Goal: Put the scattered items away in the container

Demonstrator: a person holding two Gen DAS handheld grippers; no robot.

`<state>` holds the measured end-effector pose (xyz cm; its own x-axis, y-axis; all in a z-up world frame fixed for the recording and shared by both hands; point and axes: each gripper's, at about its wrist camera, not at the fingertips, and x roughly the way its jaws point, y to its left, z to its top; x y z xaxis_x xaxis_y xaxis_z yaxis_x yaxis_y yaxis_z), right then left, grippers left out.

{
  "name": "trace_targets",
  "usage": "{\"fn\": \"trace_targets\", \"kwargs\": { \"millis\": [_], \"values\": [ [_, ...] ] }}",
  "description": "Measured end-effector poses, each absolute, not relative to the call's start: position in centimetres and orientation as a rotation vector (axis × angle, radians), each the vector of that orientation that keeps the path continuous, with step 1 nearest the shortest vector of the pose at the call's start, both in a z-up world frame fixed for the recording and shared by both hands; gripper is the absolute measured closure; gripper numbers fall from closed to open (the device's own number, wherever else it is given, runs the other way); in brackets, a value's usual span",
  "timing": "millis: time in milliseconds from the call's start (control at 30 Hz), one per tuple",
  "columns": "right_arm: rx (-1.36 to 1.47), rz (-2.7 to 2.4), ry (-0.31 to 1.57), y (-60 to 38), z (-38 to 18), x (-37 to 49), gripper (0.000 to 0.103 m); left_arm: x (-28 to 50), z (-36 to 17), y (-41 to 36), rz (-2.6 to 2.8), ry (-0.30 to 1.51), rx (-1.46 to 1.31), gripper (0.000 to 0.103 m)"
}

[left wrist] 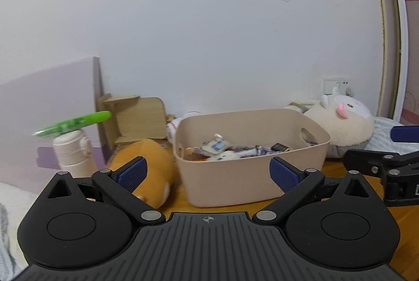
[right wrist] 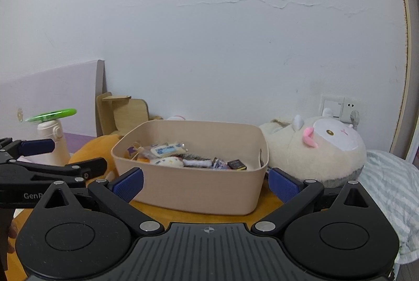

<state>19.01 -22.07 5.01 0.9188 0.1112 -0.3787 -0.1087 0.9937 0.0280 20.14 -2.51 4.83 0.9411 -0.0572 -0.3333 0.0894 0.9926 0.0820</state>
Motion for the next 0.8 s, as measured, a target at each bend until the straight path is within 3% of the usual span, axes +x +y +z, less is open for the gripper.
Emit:
{"fn": "trace_targets", "kwargs": {
  "millis": [800],
  "values": [
    [0.024, 0.114, 0.379, -20.4, 3.6, 10.9, 0.0, 10.1, 3.5, -0.7, -0.018, 0.313, 0.062, 0.001]
  ]
}}
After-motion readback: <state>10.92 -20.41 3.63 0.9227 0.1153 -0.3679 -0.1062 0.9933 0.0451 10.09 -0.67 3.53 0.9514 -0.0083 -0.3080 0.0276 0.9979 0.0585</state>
